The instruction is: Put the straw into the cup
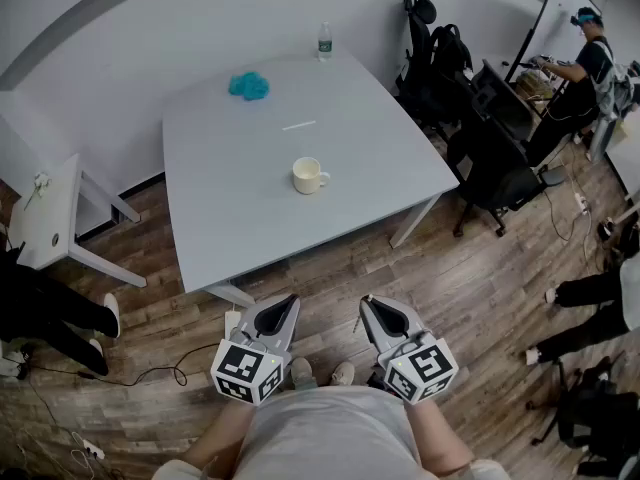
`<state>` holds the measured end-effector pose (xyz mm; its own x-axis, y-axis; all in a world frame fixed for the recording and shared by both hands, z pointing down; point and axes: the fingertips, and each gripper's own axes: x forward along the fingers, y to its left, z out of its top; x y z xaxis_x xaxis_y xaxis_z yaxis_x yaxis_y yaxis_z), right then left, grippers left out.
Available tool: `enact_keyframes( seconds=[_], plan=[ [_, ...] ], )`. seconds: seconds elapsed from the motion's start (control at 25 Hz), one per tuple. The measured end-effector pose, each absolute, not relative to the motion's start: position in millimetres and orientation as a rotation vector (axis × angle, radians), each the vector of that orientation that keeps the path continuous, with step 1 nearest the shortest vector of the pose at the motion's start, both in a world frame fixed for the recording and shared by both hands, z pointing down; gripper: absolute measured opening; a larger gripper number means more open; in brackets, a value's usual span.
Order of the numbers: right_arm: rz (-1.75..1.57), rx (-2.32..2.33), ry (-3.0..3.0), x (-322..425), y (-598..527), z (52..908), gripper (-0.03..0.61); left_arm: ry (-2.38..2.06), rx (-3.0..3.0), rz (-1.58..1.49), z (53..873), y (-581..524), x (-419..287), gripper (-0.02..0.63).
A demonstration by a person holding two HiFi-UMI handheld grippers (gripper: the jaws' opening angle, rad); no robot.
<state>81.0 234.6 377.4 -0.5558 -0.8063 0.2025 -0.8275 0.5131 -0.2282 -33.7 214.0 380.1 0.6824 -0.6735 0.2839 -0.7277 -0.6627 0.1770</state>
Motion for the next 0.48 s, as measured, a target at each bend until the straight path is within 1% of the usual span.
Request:
enact_keyframes(
  seconds=[0.48],
  plan=[
    [0.472, 1.376, -2.696, 69, 246, 380, 0.015, -1.120, 2.612, 0.284, 380, 235, -34, 0.018]
  ],
)
